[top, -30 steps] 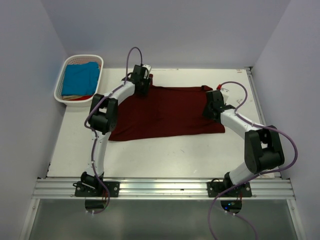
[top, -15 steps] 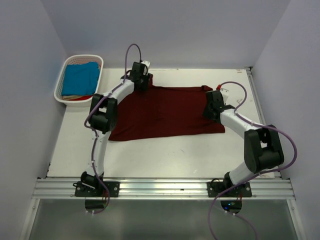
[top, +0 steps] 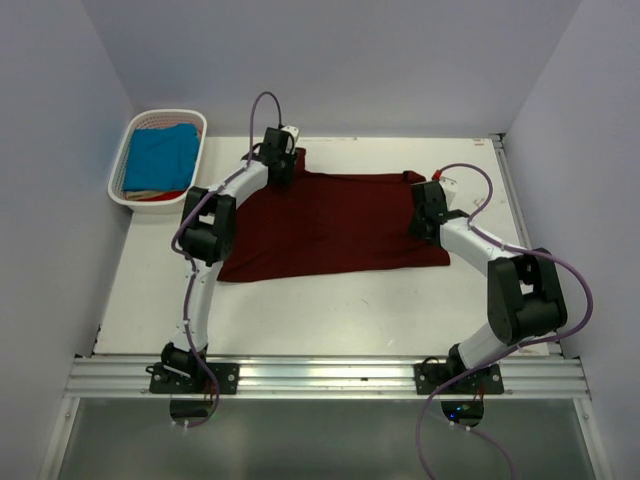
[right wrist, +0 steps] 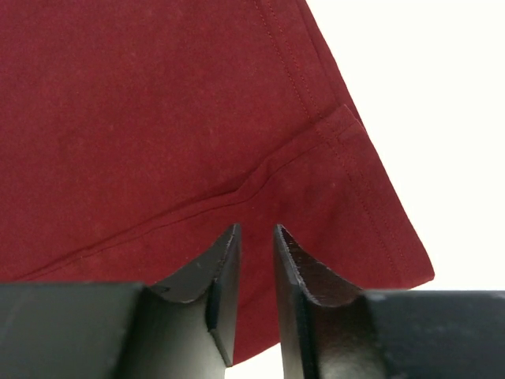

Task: Fold and stack the t-shirts
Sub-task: Fold the flattened tshirt in 1/3 of the way

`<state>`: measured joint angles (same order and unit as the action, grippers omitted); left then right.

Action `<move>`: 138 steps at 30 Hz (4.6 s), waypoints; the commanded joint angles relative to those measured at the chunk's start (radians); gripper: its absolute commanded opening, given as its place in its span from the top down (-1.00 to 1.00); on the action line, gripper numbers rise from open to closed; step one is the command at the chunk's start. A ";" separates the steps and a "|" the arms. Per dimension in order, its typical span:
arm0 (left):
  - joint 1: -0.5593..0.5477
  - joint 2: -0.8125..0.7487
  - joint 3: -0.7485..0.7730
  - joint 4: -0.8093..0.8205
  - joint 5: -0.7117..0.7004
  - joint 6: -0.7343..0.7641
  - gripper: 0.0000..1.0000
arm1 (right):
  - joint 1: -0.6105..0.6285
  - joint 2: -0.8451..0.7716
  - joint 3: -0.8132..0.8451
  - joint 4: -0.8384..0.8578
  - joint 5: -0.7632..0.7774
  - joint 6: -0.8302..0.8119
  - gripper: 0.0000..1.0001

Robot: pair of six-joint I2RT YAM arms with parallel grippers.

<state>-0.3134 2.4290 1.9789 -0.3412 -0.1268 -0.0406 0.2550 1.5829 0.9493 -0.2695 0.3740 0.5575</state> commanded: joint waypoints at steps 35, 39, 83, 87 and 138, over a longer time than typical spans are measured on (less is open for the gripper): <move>0.008 -0.214 -0.034 0.005 -0.094 -0.015 0.81 | -0.003 0.152 0.354 -0.102 0.108 -0.010 -0.09; 0.008 -0.206 -0.048 0.004 -0.088 -0.018 0.71 | -0.002 0.250 0.465 -0.152 0.085 -0.010 -0.10; 0.013 -0.120 -0.069 0.013 -0.040 -0.061 -0.15 | -0.002 0.216 0.318 -0.073 0.051 -0.008 -0.05; 0.013 -0.136 -0.068 0.033 -0.056 -0.047 -0.13 | -0.003 0.216 0.318 -0.070 0.043 -0.008 -0.03; 0.014 -0.246 -0.052 -0.010 -0.195 -0.042 1.00 | -0.003 0.227 0.328 -0.051 0.049 -0.022 0.52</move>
<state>-0.3077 2.2707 1.9324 -0.3553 -0.2882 -0.0856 0.2546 1.8519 1.2343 -0.3435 0.4232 0.5514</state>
